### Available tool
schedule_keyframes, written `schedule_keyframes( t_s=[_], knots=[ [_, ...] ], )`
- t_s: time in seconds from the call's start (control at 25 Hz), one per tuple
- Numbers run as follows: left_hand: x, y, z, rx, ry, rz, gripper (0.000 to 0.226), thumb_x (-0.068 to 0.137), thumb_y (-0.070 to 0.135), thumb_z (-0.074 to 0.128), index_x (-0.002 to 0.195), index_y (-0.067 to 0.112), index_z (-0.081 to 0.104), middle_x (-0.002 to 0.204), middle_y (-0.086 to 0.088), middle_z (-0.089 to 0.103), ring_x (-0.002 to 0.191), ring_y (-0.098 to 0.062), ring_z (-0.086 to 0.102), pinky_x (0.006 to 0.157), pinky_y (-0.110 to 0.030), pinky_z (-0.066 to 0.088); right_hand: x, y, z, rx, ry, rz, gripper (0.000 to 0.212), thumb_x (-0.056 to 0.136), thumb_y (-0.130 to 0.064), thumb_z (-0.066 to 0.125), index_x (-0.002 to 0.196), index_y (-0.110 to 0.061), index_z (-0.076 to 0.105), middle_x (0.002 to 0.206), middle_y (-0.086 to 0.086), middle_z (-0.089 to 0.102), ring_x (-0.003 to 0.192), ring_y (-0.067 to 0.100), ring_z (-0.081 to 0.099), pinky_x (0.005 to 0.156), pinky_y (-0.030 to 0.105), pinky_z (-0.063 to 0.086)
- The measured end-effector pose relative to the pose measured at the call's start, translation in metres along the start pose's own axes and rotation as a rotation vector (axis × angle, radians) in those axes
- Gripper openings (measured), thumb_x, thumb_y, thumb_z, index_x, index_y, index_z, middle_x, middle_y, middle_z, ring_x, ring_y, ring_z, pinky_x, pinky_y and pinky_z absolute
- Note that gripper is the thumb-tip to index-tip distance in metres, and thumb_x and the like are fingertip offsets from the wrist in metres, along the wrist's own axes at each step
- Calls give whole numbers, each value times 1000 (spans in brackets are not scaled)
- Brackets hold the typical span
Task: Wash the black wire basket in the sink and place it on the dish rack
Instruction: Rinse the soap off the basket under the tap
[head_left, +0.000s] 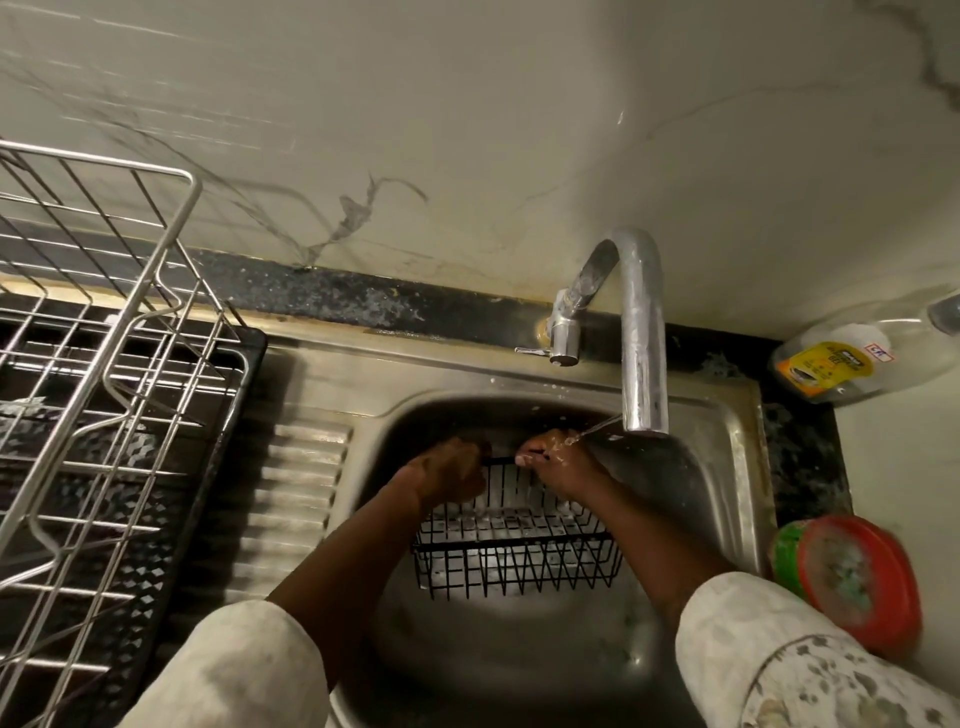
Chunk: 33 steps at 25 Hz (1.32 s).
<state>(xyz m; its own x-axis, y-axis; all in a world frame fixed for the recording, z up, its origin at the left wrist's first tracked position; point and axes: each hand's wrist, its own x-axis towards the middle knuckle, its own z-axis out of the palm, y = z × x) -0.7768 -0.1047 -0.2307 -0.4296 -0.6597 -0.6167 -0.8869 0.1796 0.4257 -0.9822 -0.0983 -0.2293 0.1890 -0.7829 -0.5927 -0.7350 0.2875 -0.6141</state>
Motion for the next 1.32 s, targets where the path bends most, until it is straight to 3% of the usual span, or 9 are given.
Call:
schedule_keyframes(
  t_s=[0.12, 0.28, 0.36, 0.6, 0.8, 0.92, 1.04, 1.16, 1.32],
  knots=[
    [1, 0, -4, -43, 25, -22, 28, 106, 16, 47, 120, 3, 67, 118, -16, 71, 107, -29, 67, 85, -29, 46, 7, -10, 13, 12, 19, -16, 16, 97, -24, 65, 106, -17, 76, 105, 3, 71, 97, 15, 63, 80, 26, 47],
    [2, -4, -1, -87, 39, -10, 36, 111, 25, 36, 123, 7, 65, 123, -13, 70, 103, -26, 66, 89, -32, 49, 8, -3, 11, 8, -9, -1, 19, 95, -24, 67, 112, -26, 75, 114, -4, 71, 105, 11, 63, 92, 29, 50],
    [4, -4, 2, -55, 30, -30, 33, 109, 22, 42, 124, 4, 65, 125, -18, 67, 113, -34, 64, 80, -30, 47, 6, 8, 0, -39, -13, 41, 19, 95, -26, 66, 113, -27, 74, 116, -4, 70, 107, 12, 62, 94, 31, 50],
    [1, 1, 2, 91, 5, 4, 30, 105, 24, 49, 121, 5, 66, 124, -18, 65, 114, -36, 63, 93, -41, 50, 5, 20, -4, -53, 15, 113, 13, 94, -27, 67, 104, -31, 73, 105, -7, 67, 103, 13, 60, 86, 29, 49],
    [7, 18, -4, 9, -33, 16, 25, 106, 24, 50, 111, 12, 71, 113, -9, 74, 100, -21, 70, 84, -28, 54, 3, 23, 1, 24, 99, 114, 13, 85, -29, 77, 85, -39, 69, 92, -11, 69, 97, 15, 65, 90, 36, 54],
    [5, 26, -5, -21, -61, -45, 20, 103, 23, 55, 111, 15, 72, 110, -8, 73, 98, -22, 71, 79, -29, 56, 2, 27, 2, 30, 101, 91, 21, 77, -30, 81, 90, -43, 69, 97, -11, 71, 98, 14, 66, 90, 38, 56],
    [-1, 25, -14, -10, -89, -55, 22, 104, 22, 51, 96, 15, 70, 96, -6, 73, 84, -19, 71, 74, -29, 59, -3, 25, -2, 24, 113, 81, 21, 83, -16, 78, 85, -36, 70, 90, -9, 73, 90, 8, 69, 85, 34, 57],
    [-4, 25, -24, 9, -82, -76, 28, 102, 18, 53, 74, 24, 53, 75, 3, 61, 66, -10, 63, 60, -22, 52, -1, 19, 1, -95, 125, 60, 6, 90, -21, 73, 94, -24, 76, 92, -5, 72, 90, 9, 66, 88, 31, 54],
    [-10, 29, -29, 15, -132, -89, 20, 101, 17, 54, 81, 19, 57, 81, 0, 60, 71, -11, 61, 68, -26, 52, 2, 4, 6, -219, 112, 61, 15, 97, -21, 62, 105, -15, 73, 99, 1, 66, 96, 15, 60, 93, 31, 50]
  ],
)
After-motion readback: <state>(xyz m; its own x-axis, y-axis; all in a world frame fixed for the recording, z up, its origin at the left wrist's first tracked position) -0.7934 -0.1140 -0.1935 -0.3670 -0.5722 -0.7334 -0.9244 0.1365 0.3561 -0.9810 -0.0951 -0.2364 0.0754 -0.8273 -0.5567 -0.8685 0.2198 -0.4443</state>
